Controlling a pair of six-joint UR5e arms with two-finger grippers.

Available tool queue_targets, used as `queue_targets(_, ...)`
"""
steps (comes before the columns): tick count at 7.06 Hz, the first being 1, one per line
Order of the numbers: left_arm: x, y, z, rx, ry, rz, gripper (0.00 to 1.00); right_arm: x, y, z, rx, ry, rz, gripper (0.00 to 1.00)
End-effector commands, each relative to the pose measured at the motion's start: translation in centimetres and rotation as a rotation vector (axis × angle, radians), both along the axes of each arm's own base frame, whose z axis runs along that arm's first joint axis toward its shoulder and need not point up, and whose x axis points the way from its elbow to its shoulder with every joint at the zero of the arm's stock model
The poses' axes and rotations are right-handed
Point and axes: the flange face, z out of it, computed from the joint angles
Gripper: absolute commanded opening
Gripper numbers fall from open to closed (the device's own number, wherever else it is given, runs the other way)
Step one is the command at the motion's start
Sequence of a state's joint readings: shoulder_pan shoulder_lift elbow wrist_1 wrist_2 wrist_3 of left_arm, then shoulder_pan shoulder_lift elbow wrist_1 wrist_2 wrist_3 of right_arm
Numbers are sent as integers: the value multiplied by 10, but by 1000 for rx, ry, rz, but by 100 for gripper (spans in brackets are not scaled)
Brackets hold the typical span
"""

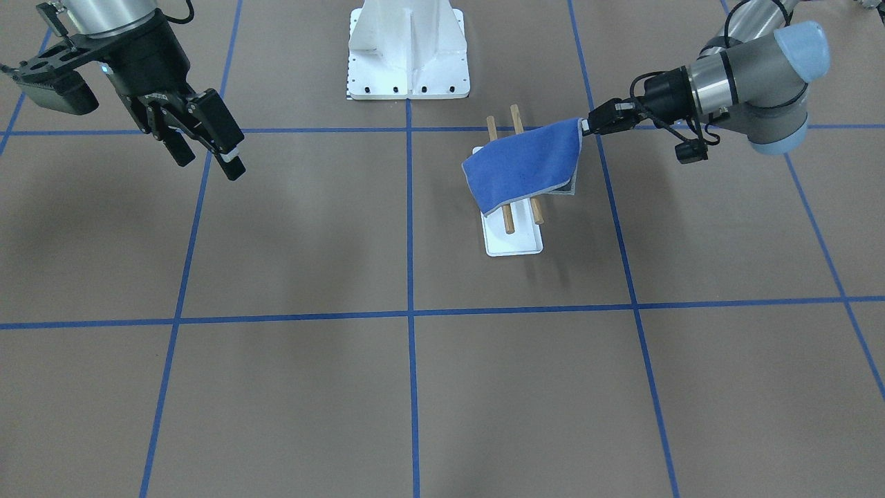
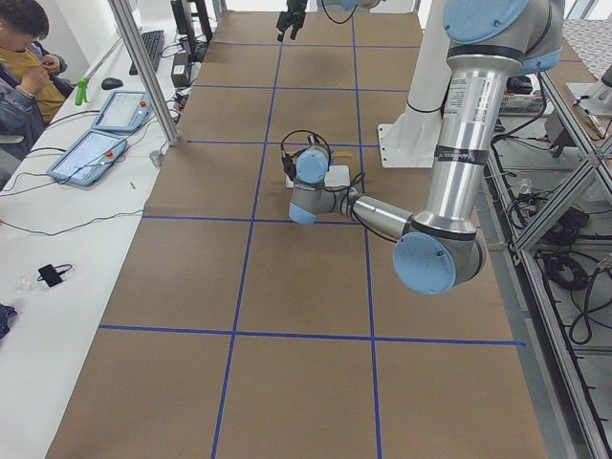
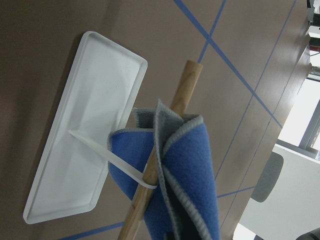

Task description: Hang towel on rack

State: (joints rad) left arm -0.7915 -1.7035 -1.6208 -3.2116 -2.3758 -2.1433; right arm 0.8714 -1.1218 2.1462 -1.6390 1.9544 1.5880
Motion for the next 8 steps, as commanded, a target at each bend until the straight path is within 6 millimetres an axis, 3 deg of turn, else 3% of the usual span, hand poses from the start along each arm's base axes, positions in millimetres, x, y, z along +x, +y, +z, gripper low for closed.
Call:
queue_targets(1, -6, 4, 19, -26, -25, -4, 0, 0, 0, 1, -1, 0, -1, 100)
queue_targets(2, -5, 4, 21, -28, -27, -4, 3, 0, 0, 0, 1, 0, 0, 100)
queue_targets(3, -4, 2, 31, -46, -44, -6, 52, 0, 0, 0, 1, 0, 0, 100)
queue_targets(5, -6, 5, 50, -71, -71, -12, 98, 0, 0, 0, 1, 0, 0, 100)
queue_targets(8, -7, 5, 69, -89, -101, -17, 98, 2, 0, 0, 0, -1, 2, 100)
